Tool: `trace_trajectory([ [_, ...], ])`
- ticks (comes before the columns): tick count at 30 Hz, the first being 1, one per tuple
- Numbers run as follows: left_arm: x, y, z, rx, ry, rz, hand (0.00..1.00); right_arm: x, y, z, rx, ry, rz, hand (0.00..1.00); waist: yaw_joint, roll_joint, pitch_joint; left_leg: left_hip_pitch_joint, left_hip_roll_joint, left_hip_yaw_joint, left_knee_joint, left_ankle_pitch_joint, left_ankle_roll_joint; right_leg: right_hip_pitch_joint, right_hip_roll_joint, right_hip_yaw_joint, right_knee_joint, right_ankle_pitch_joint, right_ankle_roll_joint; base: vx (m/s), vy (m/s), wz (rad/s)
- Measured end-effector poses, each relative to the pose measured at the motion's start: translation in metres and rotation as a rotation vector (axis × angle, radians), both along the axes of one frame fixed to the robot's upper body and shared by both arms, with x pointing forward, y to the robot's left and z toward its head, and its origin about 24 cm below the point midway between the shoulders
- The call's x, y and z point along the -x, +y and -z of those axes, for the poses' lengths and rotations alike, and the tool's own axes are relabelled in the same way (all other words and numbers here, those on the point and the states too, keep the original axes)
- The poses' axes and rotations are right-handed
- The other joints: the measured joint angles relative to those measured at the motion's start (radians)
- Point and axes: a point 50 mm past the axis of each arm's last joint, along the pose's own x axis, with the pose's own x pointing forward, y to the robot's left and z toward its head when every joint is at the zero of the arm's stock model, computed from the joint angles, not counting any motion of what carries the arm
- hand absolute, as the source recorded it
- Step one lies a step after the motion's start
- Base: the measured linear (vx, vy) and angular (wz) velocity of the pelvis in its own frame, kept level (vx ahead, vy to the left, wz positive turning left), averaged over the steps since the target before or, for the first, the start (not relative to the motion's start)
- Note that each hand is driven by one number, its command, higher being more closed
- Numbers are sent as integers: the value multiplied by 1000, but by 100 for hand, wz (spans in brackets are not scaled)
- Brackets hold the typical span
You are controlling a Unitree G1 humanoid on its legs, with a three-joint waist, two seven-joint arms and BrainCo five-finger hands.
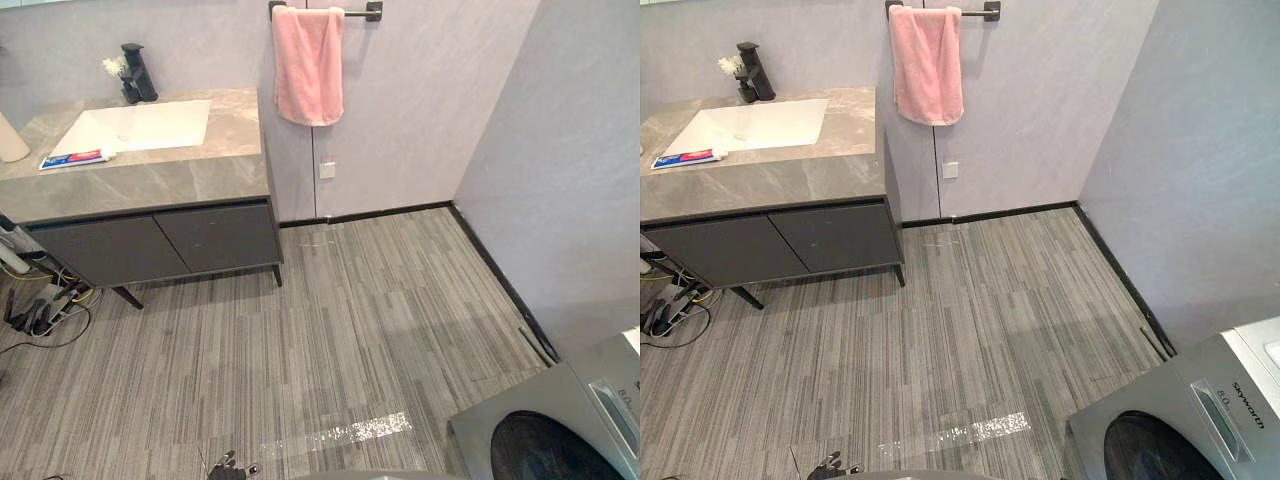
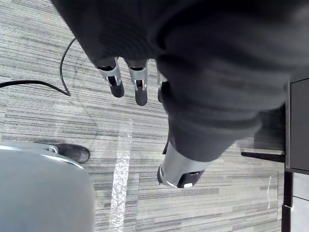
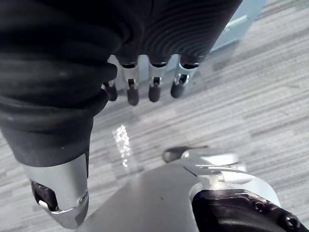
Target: Organize washtable
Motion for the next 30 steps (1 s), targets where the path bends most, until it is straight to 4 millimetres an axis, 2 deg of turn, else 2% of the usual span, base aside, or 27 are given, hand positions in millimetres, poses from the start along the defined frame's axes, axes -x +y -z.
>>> trace_trajectory([
  [7,1,0,0,0,1,1,0,0,0,0,0,-2,-1,0,-2,-5,8,2,1,15,-27,23,18,-8,4,3,-24,28,-8,-67,-9,-5],
  [30,-1,4,-1,-10,-4,4,0,-1,3,0,-7,-6,1,0,-3,-15,11,14,1,19,-32,26,15,6,4,0,-32,31,-5,2,-2,0],
])
